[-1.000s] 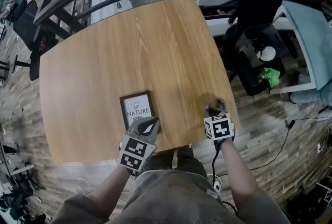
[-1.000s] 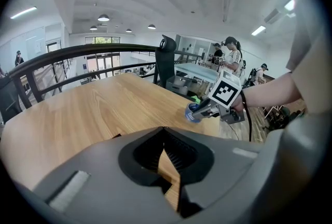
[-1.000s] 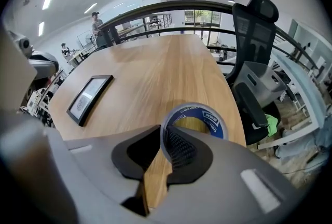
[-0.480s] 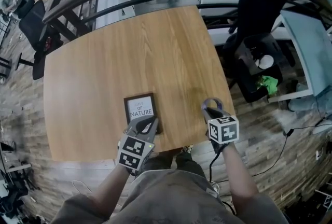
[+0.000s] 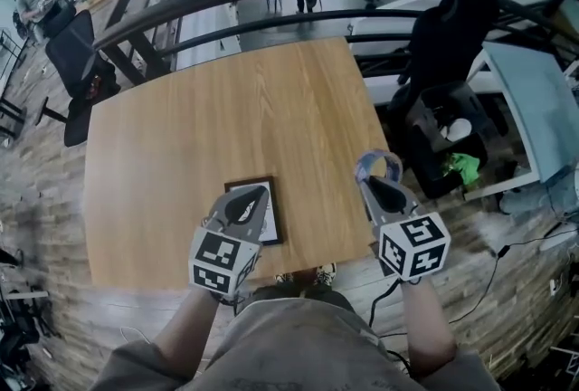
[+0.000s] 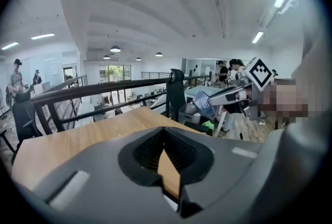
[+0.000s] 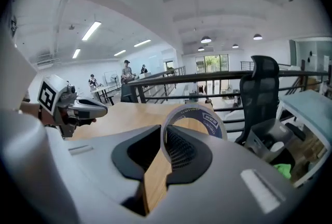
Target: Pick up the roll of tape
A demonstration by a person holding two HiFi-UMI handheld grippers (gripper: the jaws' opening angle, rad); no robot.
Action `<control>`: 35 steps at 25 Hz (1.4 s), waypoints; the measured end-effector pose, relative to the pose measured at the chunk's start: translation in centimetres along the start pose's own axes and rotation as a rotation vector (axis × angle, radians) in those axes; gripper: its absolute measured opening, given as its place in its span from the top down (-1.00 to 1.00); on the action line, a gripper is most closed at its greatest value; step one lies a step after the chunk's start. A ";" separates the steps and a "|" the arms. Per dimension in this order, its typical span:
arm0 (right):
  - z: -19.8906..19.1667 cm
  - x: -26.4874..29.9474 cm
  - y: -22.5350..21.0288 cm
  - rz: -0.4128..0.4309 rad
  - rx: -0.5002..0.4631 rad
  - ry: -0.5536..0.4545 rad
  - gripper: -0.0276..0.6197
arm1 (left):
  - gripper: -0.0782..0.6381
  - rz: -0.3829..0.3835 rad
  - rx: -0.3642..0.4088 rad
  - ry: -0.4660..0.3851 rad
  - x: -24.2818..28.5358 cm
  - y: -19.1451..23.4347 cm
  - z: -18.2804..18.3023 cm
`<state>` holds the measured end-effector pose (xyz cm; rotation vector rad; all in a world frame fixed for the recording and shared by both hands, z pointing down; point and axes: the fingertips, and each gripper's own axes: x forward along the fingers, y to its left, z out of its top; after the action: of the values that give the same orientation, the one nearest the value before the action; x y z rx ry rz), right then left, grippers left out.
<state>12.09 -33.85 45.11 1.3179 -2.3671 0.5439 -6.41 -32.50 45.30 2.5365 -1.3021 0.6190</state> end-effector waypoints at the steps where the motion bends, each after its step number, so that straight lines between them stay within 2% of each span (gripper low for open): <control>1: 1.4 -0.7 0.4 -0.005 -0.017 -0.034 0.78 | 0.78 0.009 0.011 -0.027 -0.4 0.2 1.1; 7: 8.1 -5.3 2.5 -0.024 -0.093 -0.217 0.78 | 0.78 0.092 0.116 -0.239 -4.3 0.9 8.9; 10: 10.5 -7.7 3.7 -0.027 -0.124 -0.300 0.78 | 0.78 0.115 0.136 -0.293 -6.4 0.4 11.7; 14: 12.6 -10.3 5.1 -0.039 -0.157 -0.381 0.78 | 0.78 0.124 0.149 -0.339 -8.7 0.0 13.7; 20: 14.6 -13.3 6.6 -0.068 -0.201 -0.483 0.77 | 0.78 0.139 0.150 -0.366 -11.1 -0.1 14.2; 25: 14.6 -14.9 7.2 -0.087 -0.216 -0.554 0.77 | 0.78 0.158 0.139 -0.364 -11.8 0.1 13.2; 30: 12.9 -14.3 7.3 -0.070 -0.215 -0.487 0.77 | 0.78 0.154 0.116 -0.340 -11.9 0.1 12.0; 35: 11.9 -13.8 6.8 -0.068 -0.173 -0.454 0.77 | 0.78 0.152 0.109 -0.342 -11.8 -0.5 11.7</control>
<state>11.40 -26.66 27.02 1.5627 -2.6328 0.0128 -9.05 -28.19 29.43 2.7393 -1.6247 0.2962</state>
